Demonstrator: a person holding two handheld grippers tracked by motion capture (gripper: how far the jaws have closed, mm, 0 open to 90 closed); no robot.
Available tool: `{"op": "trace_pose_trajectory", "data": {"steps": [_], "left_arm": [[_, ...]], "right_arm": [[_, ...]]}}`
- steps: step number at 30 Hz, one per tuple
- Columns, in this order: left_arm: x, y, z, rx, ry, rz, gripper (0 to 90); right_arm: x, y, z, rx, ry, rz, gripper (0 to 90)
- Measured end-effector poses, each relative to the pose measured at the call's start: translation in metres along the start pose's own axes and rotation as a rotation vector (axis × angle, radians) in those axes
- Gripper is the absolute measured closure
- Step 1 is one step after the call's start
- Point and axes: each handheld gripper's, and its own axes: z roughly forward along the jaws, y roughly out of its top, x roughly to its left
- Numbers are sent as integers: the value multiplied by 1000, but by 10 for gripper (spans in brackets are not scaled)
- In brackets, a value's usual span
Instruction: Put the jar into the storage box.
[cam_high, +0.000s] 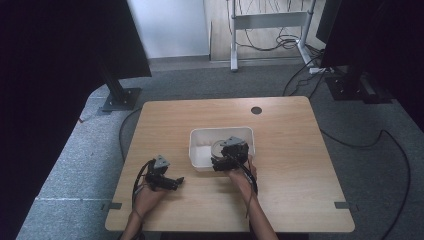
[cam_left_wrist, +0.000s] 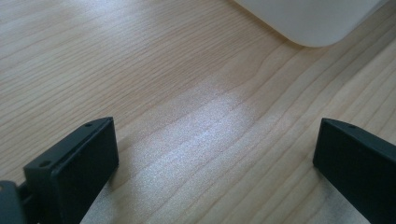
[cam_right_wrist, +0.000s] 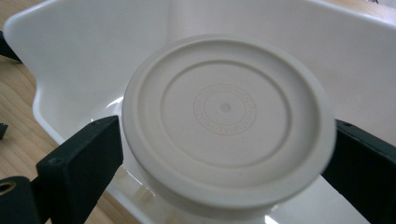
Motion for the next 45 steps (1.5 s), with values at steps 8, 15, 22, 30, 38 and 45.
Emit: {"op": "trace_pose_trajectory", "data": {"steps": [8, 15, 22, 30, 38, 45], "left_arm": [[0, 0, 0, -2, 0, -2, 0], [0, 0, 0, -3, 1, -4, 0], [0, 0, 0, -3, 1, -4, 0], [0, 0, 0, -2, 1, -2, 0], [0, 0, 0, -2, 1, -3, 0], [0, 0, 0, -2, 1, -3, 0]], "right_arm": [[-2, -2, -10, -8, 6, -13, 27], [-3, -5, -19, -13, 10, -19, 28], [-2, -9, -23, -6, 30, -50, 28], [0, -13, -25, -9, 36, -65, 30], [-1, -17, -31, -17, 39, -62, 39], [-4, -23, -37, -23, 39, -53, 47]]}}
